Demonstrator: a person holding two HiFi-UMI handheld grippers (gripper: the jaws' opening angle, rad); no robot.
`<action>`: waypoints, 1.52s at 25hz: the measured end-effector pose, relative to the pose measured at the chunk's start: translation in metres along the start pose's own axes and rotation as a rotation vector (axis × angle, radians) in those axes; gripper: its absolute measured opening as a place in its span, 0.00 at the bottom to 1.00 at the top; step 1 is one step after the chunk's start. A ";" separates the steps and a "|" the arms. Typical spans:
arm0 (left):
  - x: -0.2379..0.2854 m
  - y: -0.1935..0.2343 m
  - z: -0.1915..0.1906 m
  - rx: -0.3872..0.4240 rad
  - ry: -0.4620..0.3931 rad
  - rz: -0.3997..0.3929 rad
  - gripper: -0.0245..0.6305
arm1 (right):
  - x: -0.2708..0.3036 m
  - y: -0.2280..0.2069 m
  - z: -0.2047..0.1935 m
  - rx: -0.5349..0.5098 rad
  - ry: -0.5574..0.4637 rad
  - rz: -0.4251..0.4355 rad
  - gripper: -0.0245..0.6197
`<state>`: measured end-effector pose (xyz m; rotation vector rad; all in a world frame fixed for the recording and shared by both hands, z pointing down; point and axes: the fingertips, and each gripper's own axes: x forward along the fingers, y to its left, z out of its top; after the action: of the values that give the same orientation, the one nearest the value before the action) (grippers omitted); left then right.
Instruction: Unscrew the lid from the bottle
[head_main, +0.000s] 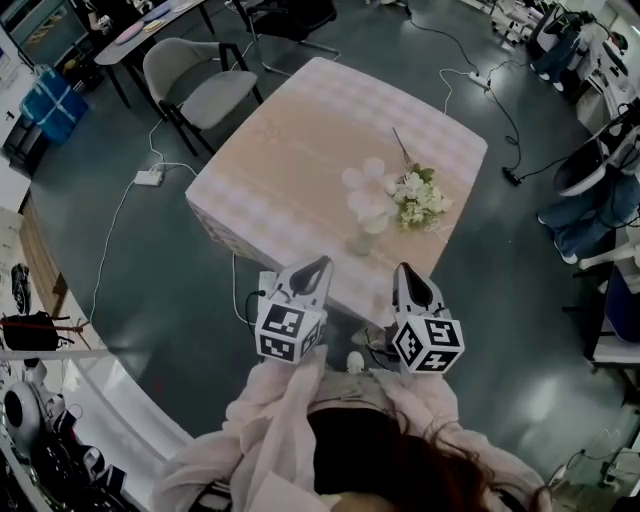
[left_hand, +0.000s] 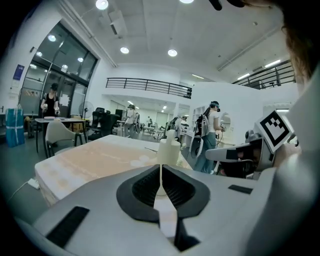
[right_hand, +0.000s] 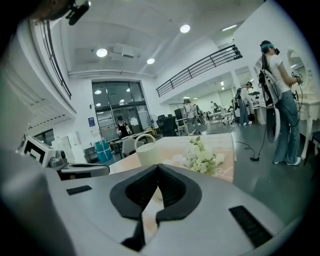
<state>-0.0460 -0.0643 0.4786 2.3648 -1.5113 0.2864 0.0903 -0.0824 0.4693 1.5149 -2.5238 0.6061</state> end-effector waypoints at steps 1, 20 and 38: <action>0.004 0.002 0.002 0.006 0.003 -0.015 0.09 | 0.003 0.000 0.002 0.002 -0.004 -0.011 0.06; 0.059 0.018 0.011 0.155 0.043 -0.428 0.09 | 0.020 -0.026 0.001 0.090 -0.064 -0.346 0.06; 0.101 -0.004 -0.023 0.213 0.009 -0.595 0.56 | 0.024 -0.036 -0.007 0.048 -0.004 -0.374 0.06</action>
<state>0.0006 -0.1395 0.5329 2.8360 -0.7387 0.3194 0.1093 -0.1137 0.4931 1.9373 -2.1550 0.6069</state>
